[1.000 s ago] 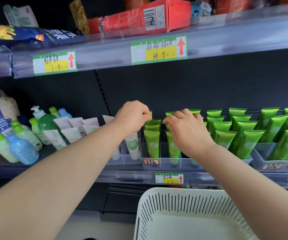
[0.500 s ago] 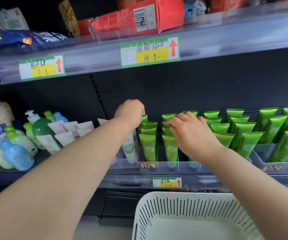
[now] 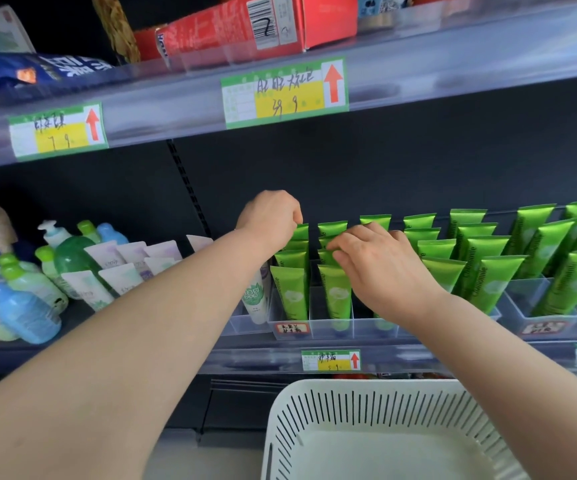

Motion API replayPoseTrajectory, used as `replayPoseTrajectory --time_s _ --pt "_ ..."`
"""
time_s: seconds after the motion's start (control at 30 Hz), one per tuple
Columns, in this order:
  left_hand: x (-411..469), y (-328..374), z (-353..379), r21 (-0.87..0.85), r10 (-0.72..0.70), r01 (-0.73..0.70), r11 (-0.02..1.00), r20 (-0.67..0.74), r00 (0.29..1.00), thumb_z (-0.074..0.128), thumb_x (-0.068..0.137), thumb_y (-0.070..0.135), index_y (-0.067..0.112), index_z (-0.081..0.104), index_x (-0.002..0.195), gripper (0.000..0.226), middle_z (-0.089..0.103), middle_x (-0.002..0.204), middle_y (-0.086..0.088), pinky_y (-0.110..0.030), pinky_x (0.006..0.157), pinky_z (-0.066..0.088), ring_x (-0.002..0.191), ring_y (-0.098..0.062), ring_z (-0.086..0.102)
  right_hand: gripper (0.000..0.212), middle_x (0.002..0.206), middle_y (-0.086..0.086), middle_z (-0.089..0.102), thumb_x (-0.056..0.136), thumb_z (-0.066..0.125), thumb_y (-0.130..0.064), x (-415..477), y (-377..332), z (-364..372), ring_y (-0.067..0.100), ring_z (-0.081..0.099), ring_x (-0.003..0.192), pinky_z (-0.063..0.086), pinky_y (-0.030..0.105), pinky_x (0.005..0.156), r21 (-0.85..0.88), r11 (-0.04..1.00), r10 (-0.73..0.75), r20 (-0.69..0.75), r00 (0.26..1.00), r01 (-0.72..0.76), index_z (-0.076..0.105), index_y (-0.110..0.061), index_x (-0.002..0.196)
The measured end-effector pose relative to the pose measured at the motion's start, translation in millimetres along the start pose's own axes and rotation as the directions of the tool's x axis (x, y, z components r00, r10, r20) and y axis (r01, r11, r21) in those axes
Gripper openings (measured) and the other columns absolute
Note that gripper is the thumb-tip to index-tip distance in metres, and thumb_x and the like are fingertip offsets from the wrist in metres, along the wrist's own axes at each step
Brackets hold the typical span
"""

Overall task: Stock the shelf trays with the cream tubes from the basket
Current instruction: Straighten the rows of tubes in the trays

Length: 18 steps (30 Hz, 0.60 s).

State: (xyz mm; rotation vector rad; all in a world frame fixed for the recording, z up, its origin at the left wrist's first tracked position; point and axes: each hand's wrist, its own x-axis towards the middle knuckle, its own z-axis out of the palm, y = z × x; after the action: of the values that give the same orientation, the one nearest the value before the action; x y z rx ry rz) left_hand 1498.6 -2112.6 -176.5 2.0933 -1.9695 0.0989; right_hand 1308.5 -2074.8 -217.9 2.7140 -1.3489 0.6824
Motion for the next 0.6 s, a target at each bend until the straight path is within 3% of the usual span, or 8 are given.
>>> replayPoseTrajectory --time_s 0.37,0.6 --pt "-22 -7 -20 -0.137 0.014 -0.02 0.99 -0.043 0.999 0.062 0.088 0.015 0.027 0.074 0.097 0.019 0.069 0.104 0.007 -0.03 0.08 0.05 0.096 -0.016 0.062 0.03 0.119 -0.005 0.058 0.1 0.037 -0.034 -5 -14 -8 0.02 0.047 0.112 0.037 0.039 0.087 -0.03 1.0 -0.005 0.002 1.0 0.006 0.055 -0.025 0.123" --pt "-61 -10 -28 -0.222 0.071 -0.079 0.972 -0.046 0.996 0.068 0.086 0.022 0.029 0.074 0.093 0.012 0.07 0.094 0.013 -0.036 0.084 0.053 0.09 -0.01 0.063 0.029 0.121 -0.006 0.058 0.096 0.047 -0.031 -10 -35 -12 0.019 0.048 0.113 0.037 0.038 0.088 -0.045 0.998 -0.047 0.002 0.999 0.047 0.055 -0.026 0.123"
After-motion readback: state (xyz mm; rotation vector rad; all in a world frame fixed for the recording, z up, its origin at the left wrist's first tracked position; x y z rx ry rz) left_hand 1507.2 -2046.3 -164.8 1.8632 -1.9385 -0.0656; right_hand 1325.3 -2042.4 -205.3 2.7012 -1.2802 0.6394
